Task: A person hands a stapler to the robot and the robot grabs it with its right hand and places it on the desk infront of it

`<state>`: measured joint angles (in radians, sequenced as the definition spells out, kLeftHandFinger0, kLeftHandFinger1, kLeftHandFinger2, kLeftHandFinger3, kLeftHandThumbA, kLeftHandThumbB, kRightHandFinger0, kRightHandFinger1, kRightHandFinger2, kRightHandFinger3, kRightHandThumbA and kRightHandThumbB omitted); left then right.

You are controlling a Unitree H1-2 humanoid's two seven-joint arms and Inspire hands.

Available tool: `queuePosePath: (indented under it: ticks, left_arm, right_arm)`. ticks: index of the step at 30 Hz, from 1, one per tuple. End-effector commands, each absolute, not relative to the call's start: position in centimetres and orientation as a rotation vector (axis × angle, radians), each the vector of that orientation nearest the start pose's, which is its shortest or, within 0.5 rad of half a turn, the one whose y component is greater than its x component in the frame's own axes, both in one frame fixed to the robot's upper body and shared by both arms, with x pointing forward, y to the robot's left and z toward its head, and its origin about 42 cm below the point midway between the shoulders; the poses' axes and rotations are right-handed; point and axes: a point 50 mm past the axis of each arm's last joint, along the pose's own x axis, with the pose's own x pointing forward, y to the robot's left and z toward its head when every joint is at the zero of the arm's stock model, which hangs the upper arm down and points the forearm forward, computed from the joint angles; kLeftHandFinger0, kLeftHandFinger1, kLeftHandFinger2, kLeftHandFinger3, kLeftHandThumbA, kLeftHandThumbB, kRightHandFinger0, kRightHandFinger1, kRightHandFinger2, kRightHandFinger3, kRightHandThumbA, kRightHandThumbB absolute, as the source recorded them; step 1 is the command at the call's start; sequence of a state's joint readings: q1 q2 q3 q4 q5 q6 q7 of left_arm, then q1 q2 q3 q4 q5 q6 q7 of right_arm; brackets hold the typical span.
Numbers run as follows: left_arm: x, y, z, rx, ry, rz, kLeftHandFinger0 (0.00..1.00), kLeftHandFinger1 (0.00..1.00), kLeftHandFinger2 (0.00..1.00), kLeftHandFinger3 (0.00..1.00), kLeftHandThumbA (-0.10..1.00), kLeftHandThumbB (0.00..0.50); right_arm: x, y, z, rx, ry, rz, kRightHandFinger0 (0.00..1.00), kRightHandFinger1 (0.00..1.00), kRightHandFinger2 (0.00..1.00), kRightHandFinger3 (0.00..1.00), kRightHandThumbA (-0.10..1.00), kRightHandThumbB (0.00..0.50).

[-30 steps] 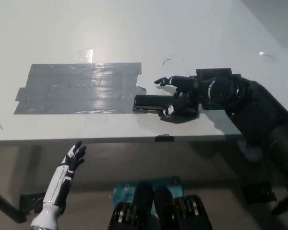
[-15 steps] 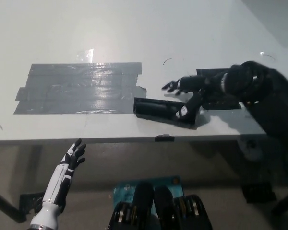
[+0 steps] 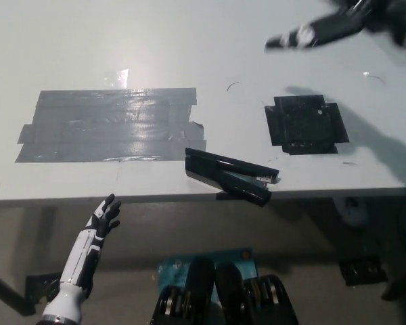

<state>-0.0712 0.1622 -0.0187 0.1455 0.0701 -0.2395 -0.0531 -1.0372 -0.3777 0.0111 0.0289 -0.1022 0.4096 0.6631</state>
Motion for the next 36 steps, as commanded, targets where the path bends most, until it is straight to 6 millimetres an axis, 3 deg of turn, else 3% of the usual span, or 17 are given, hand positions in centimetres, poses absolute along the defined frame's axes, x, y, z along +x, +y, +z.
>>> queuePosePath:
  ticks: [1, 6, 9, 10, 15, 17, 19, 21, 23, 24, 25, 26, 30, 31, 36]
  left_arm:
    - [31.3, 25.7, 11.1, 0.235, -0.223, -0.107, 0.98, 1.00, 1.00, 1.00, 1.00, 0.500]
    - [31.7, 25.5, 11.3, 0.238, -0.227, -0.103, 1.00, 1.00, 1.00, 1.00, 1.00, 0.486]
    - [31.7, 25.6, 11.2, 0.224, -0.226, -0.099, 1.00, 1.00, 1.00, 1.00, 1.00, 0.461]
    - [31.7, 25.6, 11.2, 0.225, -0.225, -0.099, 1.00, 1.00, 1.00, 1.00, 1.00, 0.461]
    - [30.9, 25.4, 10.5, 0.228, -0.205, -0.104, 1.00, 1.00, 1.00, 1.00, 1.00, 0.462]
    - [30.0, 25.5, 9.8, 0.227, -0.186, -0.103, 1.00, 1.00, 1.00, 1.00, 1.00, 0.481]
    - [29.5, 25.5, 9.4, 0.225, -0.176, -0.102, 1.00, 1.00, 1.00, 1.00, 1.00, 0.484]
    - [28.9, 25.5, 8.9, 0.224, -0.161, -0.103, 1.00, 1.00, 1.00, 1.00, 1.00, 0.500]
    - [28.4, 25.5, 8.5, 0.219, -0.148, -0.102, 1.00, 1.00, 1.00, 1.00, 1.00, 0.500]
    - [28.3, 25.5, 8.4, 0.218, -0.146, -0.102, 1.00, 1.00, 1.00, 1.00, 1.00, 0.500]
    - [27.9, 25.4, 8.1, 0.214, -0.139, -0.102, 1.00, 1.00, 1.00, 1.00, 1.00, 0.500]
    - [27.7, 25.4, 7.8, 0.213, -0.135, -0.102, 1.00, 1.00, 1.00, 1.00, 1.00, 0.500]
    - [27.0, 25.3, 7.3, 0.210, -0.121, -0.107, 1.00, 1.00, 1.00, 1.00, 1.00, 0.500]
    - [26.8, 25.4, 7.2, 0.214, -0.119, -0.107, 1.00, 1.00, 1.00, 1.00, 1.00, 0.500]
    - [26.7, 25.4, 7.1, 0.217, -0.108, -0.104, 1.00, 1.00, 1.00, 1.00, 1.00, 0.500]
  right_arm:
    - [41.2, -23.8, 56.2, -0.510, -0.749, 0.373, 1.00, 1.00, 1.00, 1.00, 1.00, 0.500]
    - [36.3, -24.8, 55.7, -0.522, -0.899, 0.373, 1.00, 1.00, 1.00, 1.00, 0.99, 0.500]
    - [31.7, -25.3, 52.8, -0.460, -1.003, 0.434, 1.00, 1.00, 1.00, 1.00, 0.95, 0.476]
    - [31.4, -25.3, 52.6, -0.453, -1.007, 0.439, 1.00, 1.00, 1.00, 1.00, 0.95, 0.476]
    - [24.8, -25.2, 45.1, -0.393, -0.996, 0.459, 1.00, 1.00, 1.00, 1.00, 1.00, 0.500]
    - [23.1, -24.7, 41.2, -0.328, -0.906, 0.470, 1.00, 1.00, 1.00, 1.00, 1.00, 0.467]
    - [22.3, -24.2, 38.4, -0.283, -0.834, 0.495, 1.00, 1.00, 1.00, 1.00, 1.00, 0.426]
    - [20.9, -23.3, 34.3, -0.206, -0.694, 0.497, 1.00, 1.00, 1.00, 1.00, 1.00, 0.468]
    - [20.2, -22.8, 31.6, -0.146, -0.602, 0.482, 1.00, 1.00, 1.00, 1.00, 1.00, 0.493]
    - [20.1, -22.7, 31.2, -0.137, -0.589, 0.478, 1.00, 1.00, 1.00, 1.00, 1.00, 0.493]
    - [20.4, -22.7, 28.1, -0.098, -0.499, 0.452, 1.00, 1.00, 1.00, 1.00, 1.00, 0.443]
    - [20.3, -22.7, 26.0, -0.071, -0.444, 0.431, 1.00, 1.00, 1.00, 1.00, 1.00, 0.437]
    - [20.2, -22.4, 21.4, 0.036, -0.331, 0.403, 1.00, 1.00, 1.00, 1.00, 1.00, 0.411]
    - [20.4, -22.2, 19.8, 0.045, -0.300, 0.397, 1.00, 1.00, 1.00, 1.00, 1.00, 0.374]
    - [21.0, -21.6, 16.7, 0.046, -0.237, 0.382, 1.00, 1.00, 1.00, 1.00, 1.00, 0.336]
